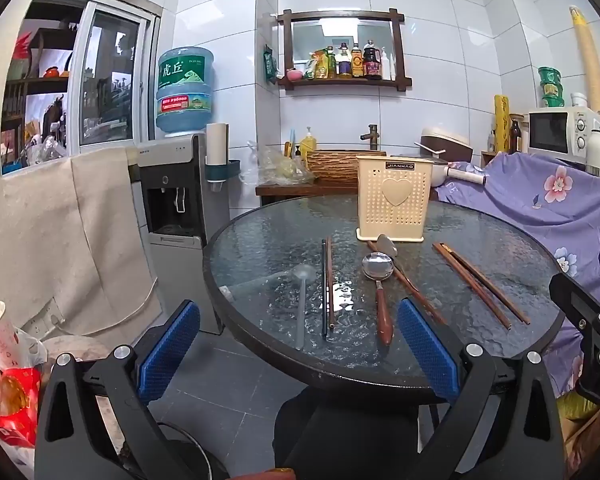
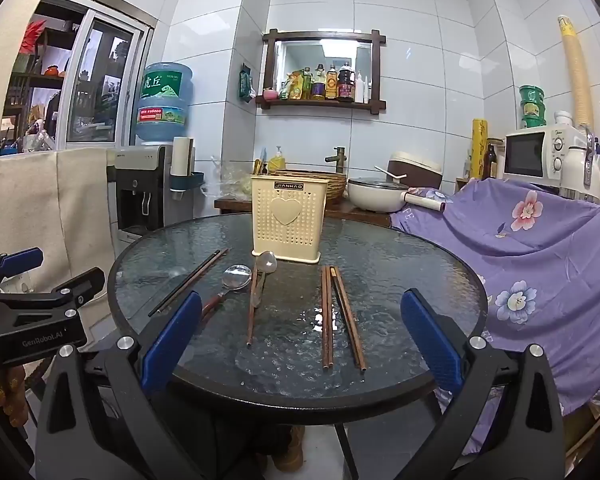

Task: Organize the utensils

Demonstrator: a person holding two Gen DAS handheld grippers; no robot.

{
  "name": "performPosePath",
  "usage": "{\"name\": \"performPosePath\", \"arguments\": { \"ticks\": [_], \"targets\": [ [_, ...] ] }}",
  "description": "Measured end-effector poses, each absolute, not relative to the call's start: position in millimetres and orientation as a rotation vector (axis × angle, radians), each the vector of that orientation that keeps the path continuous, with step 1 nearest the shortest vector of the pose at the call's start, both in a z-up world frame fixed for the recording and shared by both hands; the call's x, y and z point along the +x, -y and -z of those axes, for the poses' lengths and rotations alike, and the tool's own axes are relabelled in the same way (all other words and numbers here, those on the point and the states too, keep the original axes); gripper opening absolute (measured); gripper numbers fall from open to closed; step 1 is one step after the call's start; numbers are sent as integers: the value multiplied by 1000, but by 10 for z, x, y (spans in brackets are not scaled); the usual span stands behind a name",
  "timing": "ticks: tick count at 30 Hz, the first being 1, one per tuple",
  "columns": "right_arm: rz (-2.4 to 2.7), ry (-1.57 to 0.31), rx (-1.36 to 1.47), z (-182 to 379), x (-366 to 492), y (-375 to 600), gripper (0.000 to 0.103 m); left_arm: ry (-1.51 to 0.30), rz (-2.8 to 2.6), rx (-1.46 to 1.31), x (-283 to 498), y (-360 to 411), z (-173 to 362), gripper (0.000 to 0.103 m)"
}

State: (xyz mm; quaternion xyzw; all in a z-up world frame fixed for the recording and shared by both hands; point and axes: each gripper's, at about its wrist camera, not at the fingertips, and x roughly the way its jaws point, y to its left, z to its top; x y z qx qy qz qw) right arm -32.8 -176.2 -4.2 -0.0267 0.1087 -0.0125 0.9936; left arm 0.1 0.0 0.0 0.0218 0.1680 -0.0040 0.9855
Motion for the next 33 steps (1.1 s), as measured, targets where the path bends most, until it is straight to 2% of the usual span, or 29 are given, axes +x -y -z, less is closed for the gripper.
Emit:
{"name": "performPosePath", "arguments": {
  "ticks": [33],
  "targets": [
    [25,-213,-56,29,-334,1763,98,-343,8,49,11,24,12,97]
  ]
}}
